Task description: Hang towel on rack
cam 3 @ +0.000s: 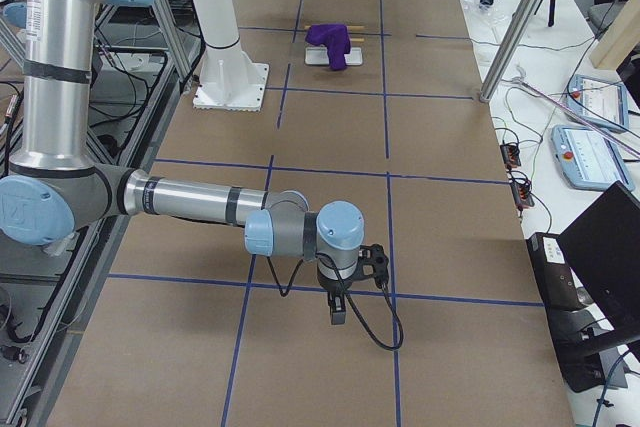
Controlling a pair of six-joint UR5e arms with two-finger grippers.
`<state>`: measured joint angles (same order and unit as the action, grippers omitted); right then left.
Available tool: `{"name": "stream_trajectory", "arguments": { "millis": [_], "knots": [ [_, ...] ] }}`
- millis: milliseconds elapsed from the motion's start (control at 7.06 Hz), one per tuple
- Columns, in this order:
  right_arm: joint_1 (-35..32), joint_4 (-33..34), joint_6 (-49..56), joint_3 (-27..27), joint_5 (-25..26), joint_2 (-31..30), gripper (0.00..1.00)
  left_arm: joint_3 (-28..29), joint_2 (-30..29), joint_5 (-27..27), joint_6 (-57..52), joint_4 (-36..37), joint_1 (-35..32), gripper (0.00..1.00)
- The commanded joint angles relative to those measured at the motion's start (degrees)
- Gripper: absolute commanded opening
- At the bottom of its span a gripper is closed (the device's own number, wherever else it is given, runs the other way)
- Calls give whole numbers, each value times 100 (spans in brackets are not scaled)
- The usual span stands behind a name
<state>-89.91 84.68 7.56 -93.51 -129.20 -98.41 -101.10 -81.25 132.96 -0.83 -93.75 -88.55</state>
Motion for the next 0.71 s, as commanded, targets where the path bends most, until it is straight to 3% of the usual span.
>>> {"name": "stream_trajectory", "arguments": {
  "millis": [0,566],
  "knots": [
    [0,-21,0,-1,0,-3,100,-68,-22,-7,13,-11,4,100],
    [0,-22,-9,-18,-61,-3,100,-68,-5,-16,13,-20,4,100]
  ]
}}
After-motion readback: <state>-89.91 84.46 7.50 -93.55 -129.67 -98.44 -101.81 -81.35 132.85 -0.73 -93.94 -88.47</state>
